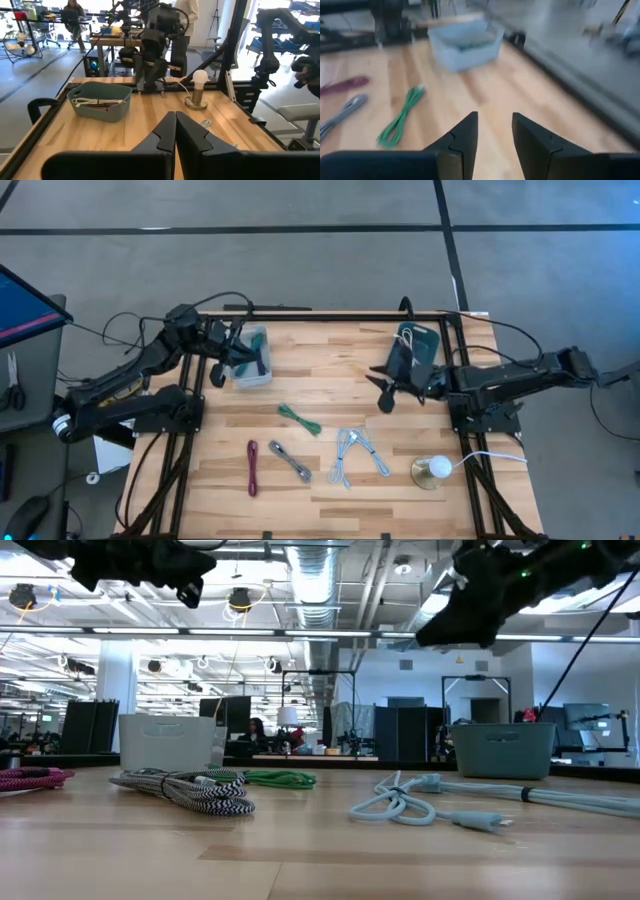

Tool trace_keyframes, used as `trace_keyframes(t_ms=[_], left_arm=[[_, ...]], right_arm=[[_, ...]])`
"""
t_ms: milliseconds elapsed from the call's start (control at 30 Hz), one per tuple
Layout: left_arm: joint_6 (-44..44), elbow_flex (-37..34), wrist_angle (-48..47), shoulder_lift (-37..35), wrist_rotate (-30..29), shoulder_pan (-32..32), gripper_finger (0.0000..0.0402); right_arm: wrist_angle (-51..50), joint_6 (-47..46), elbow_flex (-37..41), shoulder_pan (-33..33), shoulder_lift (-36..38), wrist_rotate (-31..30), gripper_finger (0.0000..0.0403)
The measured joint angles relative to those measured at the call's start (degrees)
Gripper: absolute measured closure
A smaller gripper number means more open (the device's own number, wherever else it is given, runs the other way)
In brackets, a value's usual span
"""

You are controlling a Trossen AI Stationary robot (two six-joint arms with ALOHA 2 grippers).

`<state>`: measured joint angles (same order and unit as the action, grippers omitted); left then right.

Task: Pick & Place USB Port
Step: Put the blue USB cable into the blue bin

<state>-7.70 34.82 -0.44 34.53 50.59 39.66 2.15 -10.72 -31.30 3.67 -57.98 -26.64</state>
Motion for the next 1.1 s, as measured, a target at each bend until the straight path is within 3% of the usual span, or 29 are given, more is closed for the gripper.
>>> trace_keyframes(t_ms=[200,633,733,1100], left_arm=[[0.00,0.01,-0.19,0.65,0.02,0.01,0.0390],[0.02,0.01,-0.67,4.80,-0.02,0.00,0.0390],[0.02,0.01,-0.68,5.55,-0.01,0.00,0.0390],[1.09,0.01,-0.83,6.00,-0.01,0.00,0.0390]], right_arm=[[-20.43,-11.07,-8.86,5.57,-2.03,-0.10,0.0290],[-47.52,-34.70,-25.36,11.78,-14.35,5.50,0.0290],[-51.97,-40.30,-26.82,12.98,-19.04,6.75,0.0290],[-52.45,-52.33,-31.57,17.65,-34.76,17.89,0.0290]])
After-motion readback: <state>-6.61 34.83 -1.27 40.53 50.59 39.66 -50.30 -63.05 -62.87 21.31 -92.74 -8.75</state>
